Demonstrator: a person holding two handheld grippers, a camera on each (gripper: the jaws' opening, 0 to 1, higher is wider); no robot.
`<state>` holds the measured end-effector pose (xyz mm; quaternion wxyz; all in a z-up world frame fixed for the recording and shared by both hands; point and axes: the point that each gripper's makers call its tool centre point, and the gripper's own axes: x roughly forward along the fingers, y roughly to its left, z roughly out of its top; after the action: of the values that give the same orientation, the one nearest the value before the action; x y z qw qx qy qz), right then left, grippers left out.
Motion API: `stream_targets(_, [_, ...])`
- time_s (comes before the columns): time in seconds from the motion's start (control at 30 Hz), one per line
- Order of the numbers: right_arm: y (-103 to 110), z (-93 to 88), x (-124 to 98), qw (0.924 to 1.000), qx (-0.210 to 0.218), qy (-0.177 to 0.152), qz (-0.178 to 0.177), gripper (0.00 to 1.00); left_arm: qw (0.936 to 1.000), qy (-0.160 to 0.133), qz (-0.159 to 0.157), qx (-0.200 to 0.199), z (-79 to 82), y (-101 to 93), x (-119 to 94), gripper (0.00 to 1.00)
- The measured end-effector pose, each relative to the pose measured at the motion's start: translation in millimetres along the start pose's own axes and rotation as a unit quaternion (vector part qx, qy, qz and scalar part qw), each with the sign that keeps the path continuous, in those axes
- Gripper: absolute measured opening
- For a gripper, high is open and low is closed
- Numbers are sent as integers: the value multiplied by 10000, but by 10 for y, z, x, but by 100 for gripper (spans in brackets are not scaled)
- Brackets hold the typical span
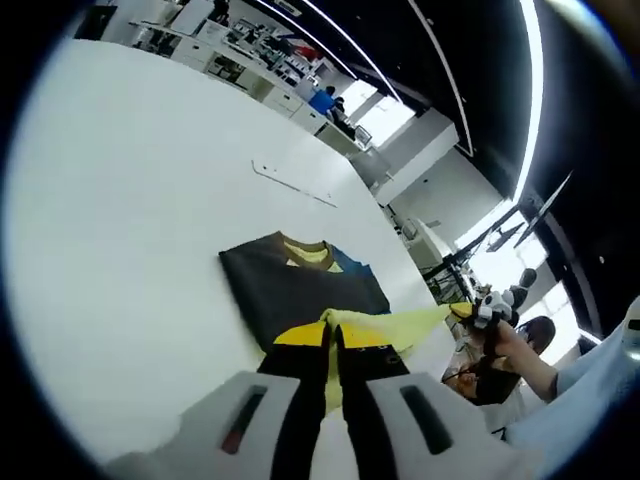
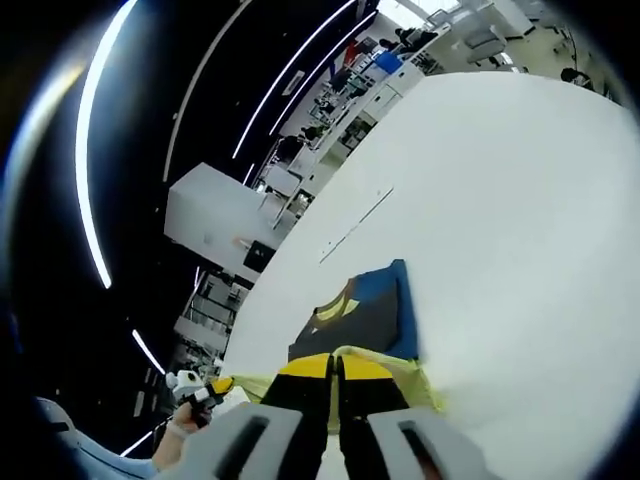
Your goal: Fold the garment on the visible template until the final outline fits inside the template.
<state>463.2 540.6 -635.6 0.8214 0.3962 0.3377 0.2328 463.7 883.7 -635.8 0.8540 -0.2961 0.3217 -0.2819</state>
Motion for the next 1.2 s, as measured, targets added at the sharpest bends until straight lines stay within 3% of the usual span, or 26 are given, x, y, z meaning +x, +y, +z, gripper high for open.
stream_targets(0.23, [154, 430, 197, 9991, -284, -251, 170, 0, 9998, -157, 11, 109, 285, 51, 177, 0])
stream_targets(0.57, [190, 798, 675, 9971, -676, -301, 189, 0, 9990, -365, 262, -77, 547, 363, 405, 0])
stream_targets(0.83, [-145, 980, 1085, 9968, -762, -186, -146, 0, 9977, -357, 446, -354, 605, 649, 609, 0])
stream_targets(1.2, [-591, 959, 1384, 9961, -660, 6, -578, 0, 9953, -242, 675, -658, 537, 961, 957, 0])
